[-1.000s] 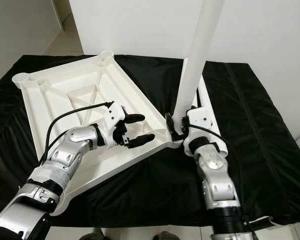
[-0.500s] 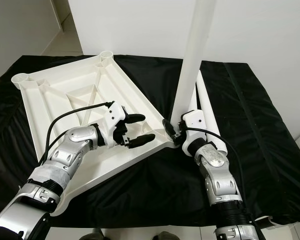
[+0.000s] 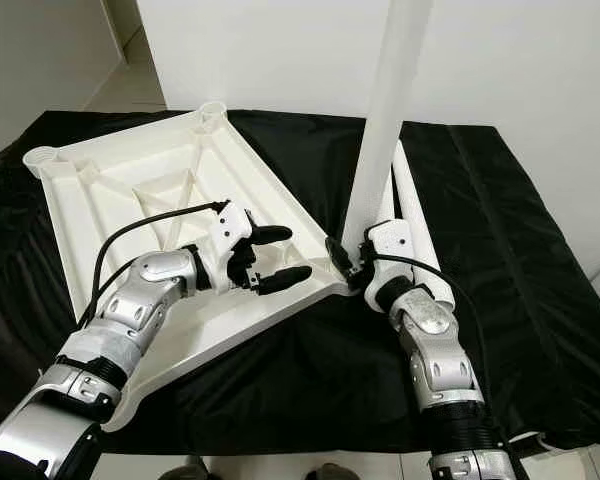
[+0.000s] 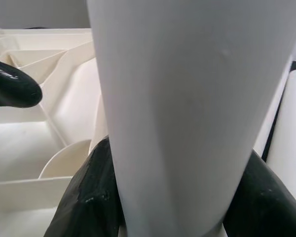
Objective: Building children table
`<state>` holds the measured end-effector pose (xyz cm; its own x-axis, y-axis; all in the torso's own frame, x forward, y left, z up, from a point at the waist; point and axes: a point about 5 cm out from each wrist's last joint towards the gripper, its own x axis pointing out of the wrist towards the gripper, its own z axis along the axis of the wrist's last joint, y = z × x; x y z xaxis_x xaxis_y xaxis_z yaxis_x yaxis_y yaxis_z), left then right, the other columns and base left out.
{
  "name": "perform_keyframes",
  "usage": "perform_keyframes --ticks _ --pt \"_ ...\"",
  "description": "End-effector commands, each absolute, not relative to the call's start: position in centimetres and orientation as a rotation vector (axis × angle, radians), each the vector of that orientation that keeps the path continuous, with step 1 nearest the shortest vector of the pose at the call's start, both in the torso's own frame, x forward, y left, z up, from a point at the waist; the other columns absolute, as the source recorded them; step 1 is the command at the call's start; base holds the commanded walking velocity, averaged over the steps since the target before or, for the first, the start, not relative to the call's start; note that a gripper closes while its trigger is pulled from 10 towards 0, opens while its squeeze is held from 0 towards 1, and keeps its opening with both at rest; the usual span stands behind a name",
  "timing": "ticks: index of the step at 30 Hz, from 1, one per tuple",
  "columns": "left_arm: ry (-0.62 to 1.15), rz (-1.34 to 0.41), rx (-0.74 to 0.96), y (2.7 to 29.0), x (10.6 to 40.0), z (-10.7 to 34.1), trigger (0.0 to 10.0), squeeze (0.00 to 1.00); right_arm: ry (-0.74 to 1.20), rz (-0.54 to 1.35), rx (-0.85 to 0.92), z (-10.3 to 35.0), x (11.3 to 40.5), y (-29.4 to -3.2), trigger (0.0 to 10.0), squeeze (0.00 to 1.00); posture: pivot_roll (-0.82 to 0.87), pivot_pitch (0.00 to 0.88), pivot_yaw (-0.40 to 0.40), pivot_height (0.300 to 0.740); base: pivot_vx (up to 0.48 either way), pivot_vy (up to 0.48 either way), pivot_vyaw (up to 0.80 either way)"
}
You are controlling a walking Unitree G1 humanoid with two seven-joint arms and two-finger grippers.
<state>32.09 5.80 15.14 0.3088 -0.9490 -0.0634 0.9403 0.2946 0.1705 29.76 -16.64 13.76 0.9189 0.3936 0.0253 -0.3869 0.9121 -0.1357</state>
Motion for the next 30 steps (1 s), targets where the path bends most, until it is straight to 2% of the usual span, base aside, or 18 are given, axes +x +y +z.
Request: perform_keyframes --ticks 1,11,14,18,22,28,29,30 --pt "-0.041 -1.268 0.188 5.7 32.0 14.9 10.0 0.0 0.021 0.286 -0.135 12.5 29.5 -17.5 10.0 0.0 -0.06 0.0 0.013 0.74 0.0 0.0 0.0" --pt "-0.039 -1.27 0.186 5.7 31.8 14.7 10.0 0.0 0.019 0.086 -0.073 12.4 28.5 -15.9 10.0 0.0 -0.06 0.0 0.004 0.74 0.0 0.0 0.0" --pt "-0.038 -1.265 0.184 5.8 31.9 14.7 10.0 0.0 0.018 -0.103 -0.046 12.5 27.9 -14.9 10.0 0.0 -0.06 0.0 0.006 0.74 0.0 0.0 0.0" --pt "-0.039 -1.265 0.185 5.7 32.0 14.8 10.0 0.0 0.019 -0.187 -0.013 12.4 27.7 -13.8 10.0 0.0 -0.06 0.0 0.007 0.74 0.0 0.0 0.0" --pt "-0.04 -1.265 0.185 5.7 32.0 14.8 10.0 0.0 0.019 -0.2 0.019 12.6 27.6 -13.0 10.0 0.0 -0.06 0.0 0.009 0.74 0.0 0.0 0.0" --pt "-0.039 -1.264 0.189 5.8 32.1 14.9 10.0 0.0 0.019 -0.21 0.024 12.8 27.5 -13.4 10.0 0.0 -0.06 0.0 0.01 0.74 0.0 0.0 0.0" --pt "-0.039 -1.264 0.19 5.8 32.1 14.9 10.0 0.0 0.008 -0.216 0.031 12.9 27.5 -13.6 10.0 0.75 -0.06 0.0 0.012 0.74 0.0 0.0 0.0" --pt "-0.04 -1.262 0.191 5.8 32.1 14.9 10.0 0.0 0.0 -0.213 0.033 13.0 27.5 -13.6 10.0 1.0 -0.06 0.0 0.011 0.74 0.0 0.0 0.0"
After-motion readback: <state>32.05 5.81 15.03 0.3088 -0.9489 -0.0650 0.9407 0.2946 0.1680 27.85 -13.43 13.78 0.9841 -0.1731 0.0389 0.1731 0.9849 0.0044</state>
